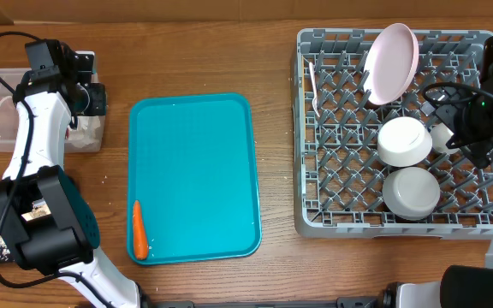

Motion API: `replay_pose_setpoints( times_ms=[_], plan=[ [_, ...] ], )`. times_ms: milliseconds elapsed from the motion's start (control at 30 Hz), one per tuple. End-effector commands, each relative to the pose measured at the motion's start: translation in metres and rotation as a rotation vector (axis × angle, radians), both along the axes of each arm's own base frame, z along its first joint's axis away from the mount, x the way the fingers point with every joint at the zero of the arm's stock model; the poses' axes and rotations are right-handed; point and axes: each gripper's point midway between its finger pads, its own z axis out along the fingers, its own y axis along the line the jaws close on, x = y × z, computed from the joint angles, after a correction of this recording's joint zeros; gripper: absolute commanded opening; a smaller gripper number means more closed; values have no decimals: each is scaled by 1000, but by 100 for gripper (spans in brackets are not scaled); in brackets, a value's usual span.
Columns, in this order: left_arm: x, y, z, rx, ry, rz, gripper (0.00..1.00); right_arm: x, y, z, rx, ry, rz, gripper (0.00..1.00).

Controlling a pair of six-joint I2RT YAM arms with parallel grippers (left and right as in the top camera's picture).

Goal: Sort waste into correct bins and load items into the dishwasher rack

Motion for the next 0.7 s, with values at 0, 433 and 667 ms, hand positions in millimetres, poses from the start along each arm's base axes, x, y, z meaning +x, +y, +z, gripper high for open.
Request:
replay_pose_setpoints(
  times_ms=[0,433,667],
  plan=[
    [4,-7,-3,-2,-7,-56,4,0,-1,0,1,-4,-1,100],
    [3,4,13,-4,-20,90,64,0,-1,0,1,-4,0,100],
    [4,4,88,-46,-154,191,72,0,-1,0,1,-4,-1,100]
  ],
)
